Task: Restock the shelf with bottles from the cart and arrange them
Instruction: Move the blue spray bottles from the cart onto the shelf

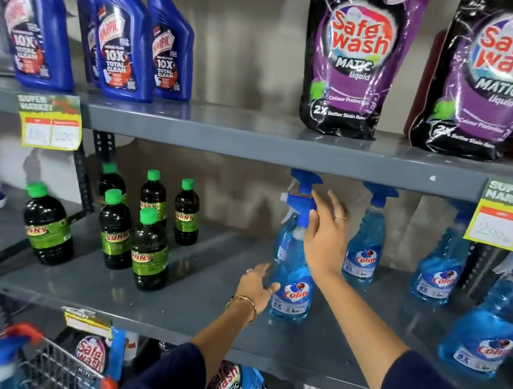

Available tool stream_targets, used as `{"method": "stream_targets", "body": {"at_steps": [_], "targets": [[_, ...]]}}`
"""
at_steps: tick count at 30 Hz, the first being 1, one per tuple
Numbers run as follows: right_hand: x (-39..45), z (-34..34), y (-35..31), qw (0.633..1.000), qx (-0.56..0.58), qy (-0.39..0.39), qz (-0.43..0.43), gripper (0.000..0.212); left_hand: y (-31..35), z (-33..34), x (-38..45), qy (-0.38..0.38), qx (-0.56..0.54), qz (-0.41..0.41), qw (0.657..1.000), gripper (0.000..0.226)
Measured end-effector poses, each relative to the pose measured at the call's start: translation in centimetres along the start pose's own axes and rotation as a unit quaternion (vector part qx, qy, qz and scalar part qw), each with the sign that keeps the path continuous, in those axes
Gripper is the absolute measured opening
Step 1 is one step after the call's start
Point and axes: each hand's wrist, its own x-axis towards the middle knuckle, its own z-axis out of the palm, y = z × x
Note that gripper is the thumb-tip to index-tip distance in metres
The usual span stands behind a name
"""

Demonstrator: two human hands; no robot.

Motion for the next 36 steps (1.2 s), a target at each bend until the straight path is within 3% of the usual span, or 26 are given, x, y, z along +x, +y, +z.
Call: {"method": "stream_targets", "body": {"at_steps": [3, 7, 13, 19, 29, 36], "targets": [[-0.5, 1.0, -1.9, 0.998, -0.014, 0.062, -0.03, 0.038, -0.9, -2.0, -0.5, 0.023, 0.006, -0.004, 1.0, 0.042], [-1.5, 3.6, -5.2, 0.995, 0.033, 0.068, -0.059, 0.033, -3.7, -6.7, -1.7, 0.075, 0.07, -0.024, 0.994, 0.035], [-4.6, 7.7, -9.6, 0.99, 0.099, -0.01, -0.097, 0.027, -7.1, -13.7, -3.5, 0.148, 0.13, -0.037, 0.98, 0.031], [-8.6, 13.3, -14.4, 0.962, 0.19, -0.162, -0.108, 0.022, -12.2, -20.6, -6.8, 0.214, 0.219, -0.068, 0.949, 0.019], [-17.6, 21.9, -21.8, 0.891, 0.254, -0.346, -0.145, 0.019, -21.3, -28.9, -12.0, 0.287, 0.162, -0.18, 0.927, 0.019], [-21.8, 27.9, -25.0, 0.867, 0.243, -0.414, -0.133, 0.019, -28.2, -31.6, -13.5, 0.299, 0.151, -0.277, 0.901, 0.019]]}}
